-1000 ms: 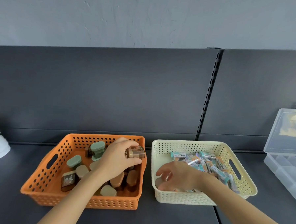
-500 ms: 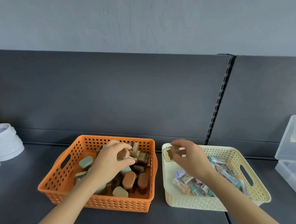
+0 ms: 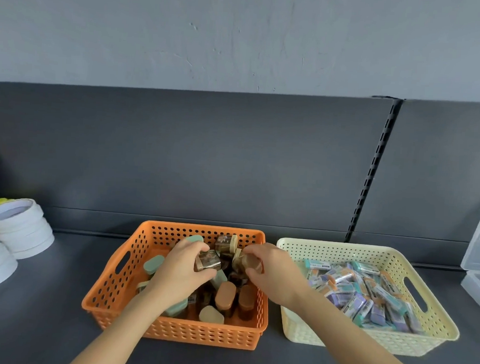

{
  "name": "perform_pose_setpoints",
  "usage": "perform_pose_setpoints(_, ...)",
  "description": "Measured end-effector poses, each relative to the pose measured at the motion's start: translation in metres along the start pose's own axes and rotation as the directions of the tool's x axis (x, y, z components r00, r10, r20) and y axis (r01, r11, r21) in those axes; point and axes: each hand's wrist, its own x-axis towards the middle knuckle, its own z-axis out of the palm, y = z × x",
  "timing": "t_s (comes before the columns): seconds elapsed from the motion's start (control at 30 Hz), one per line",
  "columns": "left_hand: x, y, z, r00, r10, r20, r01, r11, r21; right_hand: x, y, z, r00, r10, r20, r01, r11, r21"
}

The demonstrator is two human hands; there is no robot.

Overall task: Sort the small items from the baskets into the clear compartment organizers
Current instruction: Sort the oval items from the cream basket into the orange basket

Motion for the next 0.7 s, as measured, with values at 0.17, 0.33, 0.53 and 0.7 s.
perform_pose_setpoints(0.17,0.006,0.017,0.004,0.997,0.051,-0.059,-0.05,0.998,0.024,-0.008,0.003,-0.004,0.999,-0.02,-0.044,0.02,1.0,-0.003)
perform_pose_setpoints(0.33,0.006,0.06,0.015,0.977,0.186,-0.107,-0.18,0.982,0.058,-0.025,0.038,-0.032,0.991,0.122,-0.052,-0.126,0.989,-0.079)
perform_pose_setpoints(0.53,0.003,0.104,0.043,0.935,0.343,-0.091,-0.33,0.935,0.129,-0.061,0.084,-0.069,0.935,0.346,0.082,-0.323,0.923,-0.209)
perform_pose_setpoints(0.7,0.008,0.13,0.063,0.937,0.35,0.004,-0.347,0.927,0.141,-0.078,0.115,-0.09,0.879,0.444,0.173,-0.375,0.869,-0.323)
